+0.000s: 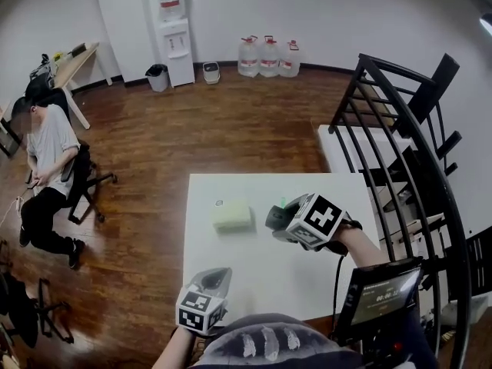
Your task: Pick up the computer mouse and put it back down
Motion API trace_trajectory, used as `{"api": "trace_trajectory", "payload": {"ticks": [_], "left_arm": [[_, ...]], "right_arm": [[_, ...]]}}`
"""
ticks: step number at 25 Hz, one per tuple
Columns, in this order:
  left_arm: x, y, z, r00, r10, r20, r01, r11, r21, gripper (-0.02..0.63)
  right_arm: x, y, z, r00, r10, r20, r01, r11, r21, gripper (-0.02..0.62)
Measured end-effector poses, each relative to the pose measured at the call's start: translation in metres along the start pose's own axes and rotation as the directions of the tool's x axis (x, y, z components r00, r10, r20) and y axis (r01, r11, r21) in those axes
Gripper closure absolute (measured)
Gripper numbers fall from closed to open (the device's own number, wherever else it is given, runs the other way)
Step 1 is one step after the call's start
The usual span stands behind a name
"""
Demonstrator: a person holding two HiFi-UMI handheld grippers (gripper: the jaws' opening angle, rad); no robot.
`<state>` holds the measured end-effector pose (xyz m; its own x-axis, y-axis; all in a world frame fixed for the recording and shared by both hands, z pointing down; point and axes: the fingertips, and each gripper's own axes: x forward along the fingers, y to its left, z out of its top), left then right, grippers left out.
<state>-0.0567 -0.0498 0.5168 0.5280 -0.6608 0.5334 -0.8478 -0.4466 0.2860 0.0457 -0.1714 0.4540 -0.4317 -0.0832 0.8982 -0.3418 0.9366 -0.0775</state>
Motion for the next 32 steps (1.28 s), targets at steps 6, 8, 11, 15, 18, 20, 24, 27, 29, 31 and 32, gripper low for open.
{"api": "trace_trajectory", "payload": {"ticks": [6, 8, 11, 15, 18, 20, 24, 27, 29, 31, 32], "left_arm": [[0.0, 0.008, -0.015, 1.0, -0.017, -0.007, 0.017, 1.0, -0.021, 0.591], [-0.001, 0.008, -0.019, 1.0, -0.026, -0.015, 0.025, 0.999, -0.027, 0.591], [-0.003, 0.011, -0.026, 0.999, -0.035, -0.019, 0.034, 0.999, -0.041, 0.591], [-0.011, 0.02, -0.036, 0.999, -0.033, -0.025, 0.032, 0.998, -0.055, 0.591], [-0.016, 0.029, -0.044, 0.999, -0.027, -0.03, 0.025, 0.998, -0.065, 0.591], [-0.018, 0.034, -0.047, 0.999, -0.022, -0.032, 0.02, 0.997, -0.074, 0.591], [-0.022, 0.044, -0.053, 0.999, -0.012, -0.043, 0.008, 0.996, -0.09, 0.591], [-0.028, 0.051, -0.06, 0.999, -0.01, -0.047, 0.005, 0.995, -0.099, 0.591], [-0.03, 0.054, -0.062, 0.999, -0.007, -0.048, 0.002, 0.994, -0.106, 0.591], [-0.03, 0.056, -0.063, 0.999, -0.004, -0.048, -0.002, 0.994, -0.112, 0.591], [-0.03, 0.057, -0.063, 0.999, -0.002, -0.049, -0.003, 0.993, -0.114, 0.591]], "right_arm": [[0.055, -0.014, -0.025, 0.999, -0.033, -0.028, 0.038, 0.982, 0.184, 0.305], [0.071, -0.018, -0.034, 0.999, -0.035, -0.039, 0.044, 0.97, 0.24, 0.305], [0.094, -0.021, -0.046, 0.998, -0.037, -0.047, 0.051, 0.945, 0.324, 0.305], [0.12, -0.022, -0.059, 0.998, -0.044, -0.055, 0.063, 0.909, 0.411, 0.305], [0.138, -0.026, -0.069, 0.997, -0.045, -0.057, 0.067, 0.873, 0.483, 0.305], [0.148, -0.029, -0.076, 0.997, -0.045, -0.063, 0.071, 0.851, 0.52, 0.305], [0.168, -0.034, -0.087, 0.996, -0.04, -0.08, 0.08, 0.805, 0.588, 0.305], [0.185, -0.033, -0.097, 0.994, -0.045, -0.102, 0.099, 0.768, 0.633, 0.305], [0.193, -0.033, -0.104, 0.991, -0.045, -0.122, 0.114, 0.751, 0.65, 0.305], [0.2, -0.034, -0.11, 0.989, -0.04, -0.144, 0.126, 0.742, 0.659, 0.305], [0.203, -0.034, -0.112, 0.987, -0.038, -0.154, 0.131, 0.737, 0.663, 0.305]]}}
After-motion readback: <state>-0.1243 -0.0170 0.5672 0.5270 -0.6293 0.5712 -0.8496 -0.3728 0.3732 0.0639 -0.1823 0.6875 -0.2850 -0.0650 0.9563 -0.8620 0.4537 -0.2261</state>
